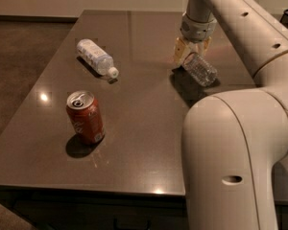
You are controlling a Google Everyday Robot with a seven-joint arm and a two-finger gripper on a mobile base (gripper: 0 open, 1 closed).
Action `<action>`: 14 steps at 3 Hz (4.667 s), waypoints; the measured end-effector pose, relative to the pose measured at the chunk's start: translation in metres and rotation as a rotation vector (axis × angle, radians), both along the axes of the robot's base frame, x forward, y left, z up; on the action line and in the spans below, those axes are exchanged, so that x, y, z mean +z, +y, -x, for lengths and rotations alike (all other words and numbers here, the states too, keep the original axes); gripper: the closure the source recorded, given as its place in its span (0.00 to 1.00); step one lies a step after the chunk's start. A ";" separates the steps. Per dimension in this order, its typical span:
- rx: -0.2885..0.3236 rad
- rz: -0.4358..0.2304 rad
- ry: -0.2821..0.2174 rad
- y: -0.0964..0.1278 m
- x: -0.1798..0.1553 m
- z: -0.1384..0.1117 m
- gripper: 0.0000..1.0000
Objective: Place water bottle upright
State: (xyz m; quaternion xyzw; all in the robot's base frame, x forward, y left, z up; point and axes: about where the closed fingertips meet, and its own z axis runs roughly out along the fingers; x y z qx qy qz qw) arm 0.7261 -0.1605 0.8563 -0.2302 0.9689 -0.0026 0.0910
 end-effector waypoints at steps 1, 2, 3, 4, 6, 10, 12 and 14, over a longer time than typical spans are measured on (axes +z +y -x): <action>0.054 -0.016 -0.023 0.004 0.009 0.003 0.63; 0.196 -0.059 -0.122 0.022 0.043 0.014 0.95; 0.329 -0.117 -0.222 0.043 0.074 0.032 1.00; 0.426 -0.218 -0.385 0.065 0.102 0.056 1.00; 0.434 -0.347 -0.545 0.078 0.115 0.077 1.00; 0.393 -0.588 -0.795 0.096 0.133 0.090 1.00; 0.319 -0.809 -0.818 0.101 0.137 0.108 1.00; 0.301 -0.929 -0.925 0.101 0.137 0.123 1.00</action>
Offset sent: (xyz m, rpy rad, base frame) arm -0.0445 0.0318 0.0728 0.0771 -0.1804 0.3031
